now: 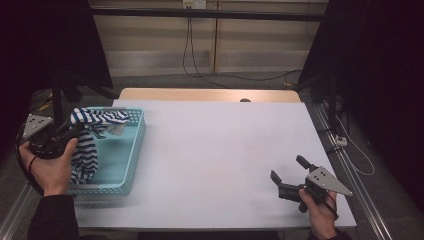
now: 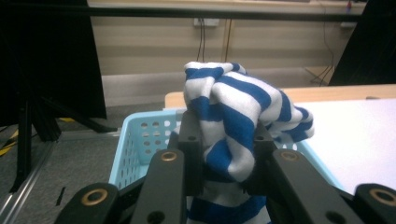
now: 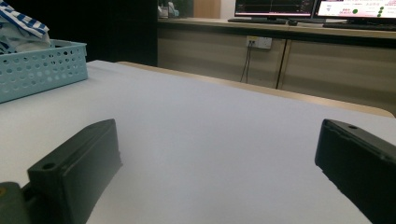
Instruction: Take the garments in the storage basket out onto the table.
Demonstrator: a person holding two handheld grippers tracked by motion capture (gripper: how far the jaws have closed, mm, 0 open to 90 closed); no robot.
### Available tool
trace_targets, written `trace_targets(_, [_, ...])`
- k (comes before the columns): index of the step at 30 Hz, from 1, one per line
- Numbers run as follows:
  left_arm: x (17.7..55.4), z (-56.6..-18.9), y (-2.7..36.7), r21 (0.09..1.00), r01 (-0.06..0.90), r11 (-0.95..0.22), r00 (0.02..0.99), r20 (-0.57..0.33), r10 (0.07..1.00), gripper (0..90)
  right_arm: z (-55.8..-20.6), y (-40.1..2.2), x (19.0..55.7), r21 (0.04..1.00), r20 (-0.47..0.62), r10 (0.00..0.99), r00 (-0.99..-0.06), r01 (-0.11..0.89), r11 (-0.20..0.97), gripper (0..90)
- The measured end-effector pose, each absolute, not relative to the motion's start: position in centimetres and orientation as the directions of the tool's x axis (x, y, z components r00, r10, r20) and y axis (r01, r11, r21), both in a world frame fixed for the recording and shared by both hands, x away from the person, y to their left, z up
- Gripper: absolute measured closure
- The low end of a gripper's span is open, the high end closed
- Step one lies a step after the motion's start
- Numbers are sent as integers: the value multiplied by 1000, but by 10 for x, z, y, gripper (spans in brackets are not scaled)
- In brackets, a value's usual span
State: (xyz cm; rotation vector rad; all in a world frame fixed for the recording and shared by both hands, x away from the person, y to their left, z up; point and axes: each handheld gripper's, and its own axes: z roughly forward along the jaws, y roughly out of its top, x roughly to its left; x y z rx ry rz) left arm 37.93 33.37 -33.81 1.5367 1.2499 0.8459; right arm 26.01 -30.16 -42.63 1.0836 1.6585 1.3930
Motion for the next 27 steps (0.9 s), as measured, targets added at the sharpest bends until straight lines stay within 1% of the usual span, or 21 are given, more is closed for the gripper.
trace_targets(14, [368,-326,334,969,249,-10,234,-50,971,743,-426,-301,260,985,-1,916,-401,159,71,0])
trace_targets(27, [350,-309,329,984,178,13,278,-63,959,743,-426,-301,261,984,0,916,-401,162,71,0])
